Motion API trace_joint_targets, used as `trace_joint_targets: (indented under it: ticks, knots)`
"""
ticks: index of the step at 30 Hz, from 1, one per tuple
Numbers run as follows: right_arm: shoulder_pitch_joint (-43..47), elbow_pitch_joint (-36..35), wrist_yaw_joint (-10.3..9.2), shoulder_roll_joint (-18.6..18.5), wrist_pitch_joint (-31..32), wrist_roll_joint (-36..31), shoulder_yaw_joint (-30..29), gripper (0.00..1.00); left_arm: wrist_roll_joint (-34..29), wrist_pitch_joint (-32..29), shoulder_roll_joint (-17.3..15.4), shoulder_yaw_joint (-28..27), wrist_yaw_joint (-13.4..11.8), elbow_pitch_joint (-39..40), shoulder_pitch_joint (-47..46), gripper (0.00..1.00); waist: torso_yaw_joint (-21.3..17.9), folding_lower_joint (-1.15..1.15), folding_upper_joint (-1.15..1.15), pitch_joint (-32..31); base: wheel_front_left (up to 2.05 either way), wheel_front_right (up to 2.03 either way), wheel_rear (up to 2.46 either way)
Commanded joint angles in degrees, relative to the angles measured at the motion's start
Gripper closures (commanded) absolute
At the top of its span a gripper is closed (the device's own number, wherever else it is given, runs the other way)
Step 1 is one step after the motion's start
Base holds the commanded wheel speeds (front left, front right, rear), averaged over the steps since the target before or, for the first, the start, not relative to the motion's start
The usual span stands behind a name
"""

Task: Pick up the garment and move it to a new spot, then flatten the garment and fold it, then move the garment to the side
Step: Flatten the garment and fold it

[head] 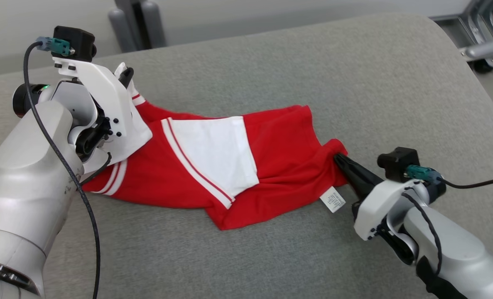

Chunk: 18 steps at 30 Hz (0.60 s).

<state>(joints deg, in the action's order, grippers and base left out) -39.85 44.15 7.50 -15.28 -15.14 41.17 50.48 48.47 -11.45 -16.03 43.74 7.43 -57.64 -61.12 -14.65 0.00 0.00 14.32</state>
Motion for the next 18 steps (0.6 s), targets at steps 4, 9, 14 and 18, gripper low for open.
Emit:
trace_joint_targets:
  ticks: [4, 9, 14, 18]
  knots:
    - [1.6, 0.6, -0.02, -1.9, -0.1, 0.9, -0.6, 1.00, 2.3, 2.5, -0.8, 0.0, 0.0, 1.2, 1.3, 1.00, 3.9, 0.00, 0.00, -3.8, 0.00, 0.00, 0.00]
    - [2.9, 1.3, -0.02, -3.5, -0.1, 1.9, -0.7, 1.00, 4.2, 5.7, -1.6, 0.5, 0.0, 2.4, 3.0, 1.00, 6.7, 0.00, 0.00, -6.3, 0.00, 0.00, 0.00]
    - [3.5, 1.5, -0.01, -4.2, -0.1, 2.6, -0.4, 1.00, 6.1, 8.5, -2.6, 1.2, 0.0, 2.9, 4.7, 0.91, 8.1, 0.00, 0.00, -7.3, 0.00, 0.00, 0.00]
    - [3.2, 1.4, -0.02, -4.0, -0.1, 2.8, 0.2, 1.00, 5.6, 11.4, -2.5, 2.0, 0.0, 1.7, 4.4, 0.60, 7.9, 0.00, 0.00, -7.2, 0.00, 0.00, 0.00]
